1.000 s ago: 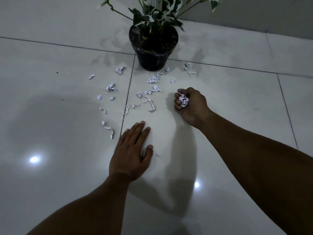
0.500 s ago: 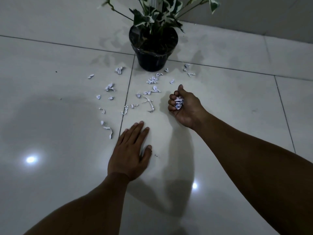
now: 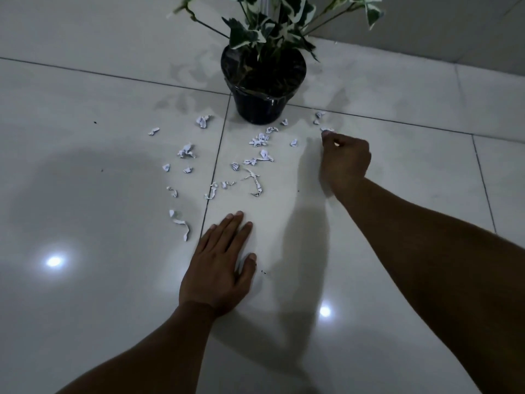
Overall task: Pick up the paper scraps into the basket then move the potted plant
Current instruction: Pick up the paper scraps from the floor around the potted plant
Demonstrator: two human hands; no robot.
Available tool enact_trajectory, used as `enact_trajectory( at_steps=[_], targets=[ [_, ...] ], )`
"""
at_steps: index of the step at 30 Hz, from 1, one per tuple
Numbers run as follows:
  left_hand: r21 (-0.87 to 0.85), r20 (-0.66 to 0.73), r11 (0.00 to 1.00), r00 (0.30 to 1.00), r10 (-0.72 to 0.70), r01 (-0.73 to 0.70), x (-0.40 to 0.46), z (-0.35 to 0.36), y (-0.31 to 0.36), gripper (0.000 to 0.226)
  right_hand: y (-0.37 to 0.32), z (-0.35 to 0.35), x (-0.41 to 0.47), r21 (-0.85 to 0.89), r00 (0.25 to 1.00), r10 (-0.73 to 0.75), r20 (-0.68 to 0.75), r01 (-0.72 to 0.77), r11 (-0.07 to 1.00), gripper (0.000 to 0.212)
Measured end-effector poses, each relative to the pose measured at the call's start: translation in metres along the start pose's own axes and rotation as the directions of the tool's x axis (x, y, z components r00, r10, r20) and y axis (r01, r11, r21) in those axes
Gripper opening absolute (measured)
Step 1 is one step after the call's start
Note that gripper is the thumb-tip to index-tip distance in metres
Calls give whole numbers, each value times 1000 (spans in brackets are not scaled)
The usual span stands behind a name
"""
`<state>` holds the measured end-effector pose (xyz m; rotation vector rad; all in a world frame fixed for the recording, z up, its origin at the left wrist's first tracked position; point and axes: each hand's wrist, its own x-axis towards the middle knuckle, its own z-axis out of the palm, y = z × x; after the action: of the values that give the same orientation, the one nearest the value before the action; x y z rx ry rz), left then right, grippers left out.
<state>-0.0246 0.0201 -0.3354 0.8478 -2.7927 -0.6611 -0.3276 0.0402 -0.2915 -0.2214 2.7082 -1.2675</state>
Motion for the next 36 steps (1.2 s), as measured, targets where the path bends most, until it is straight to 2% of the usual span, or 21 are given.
enact_trajectory(
  at_steps=[3,7,10,13,20,25,27,29,31,33,36],
  targets=[
    [-12,-3,1000,1000,0,0,0,0,0,62,0,-5,22,-136,998,-34,45,40,990,41],
    [-16,-17,1000,1000,5,-5,1,1,-1,62,3,-2,34,-206,992,-71,106,92,974,46],
    [-11,-17,1000,1000,8,-9,1,2,-2,62,8,3,33,-202,984,-81,160,113,973,42],
    [-12,-6,1000,1000,4,-4,1,2,-1,62,4,3,30,-186,988,-51,145,78,980,36],
    [6,19,1000,1000,8,-9,3,0,-2,62,3,7,17,-144,980,-112,167,136,980,16],
    [23,31,1000,999,19,-20,2,0,-1,61,-5,5,4,24,959,104,264,-114,993,14],
    [28,33,999,999,23,-24,2,-1,0,61,-11,-3,-1,120,914,147,378,-206,971,26],
    [32,41,999,999,19,-20,1,-2,1,61,-15,-14,-10,212,860,244,448,-367,906,33],
    [41,54,999,998,20,-22,1,-3,5,61,-15,-21,-16,210,835,262,483,-401,892,39],
    [57,63,998,998,27,-30,3,-7,8,60,-14,-25,-16,182,829,227,512,-362,914,41],
    [84,79,996,997,4,-11,7,-14,13,59,-21,-25,-13,189,762,250,597,-437,879,36]
  ],
)
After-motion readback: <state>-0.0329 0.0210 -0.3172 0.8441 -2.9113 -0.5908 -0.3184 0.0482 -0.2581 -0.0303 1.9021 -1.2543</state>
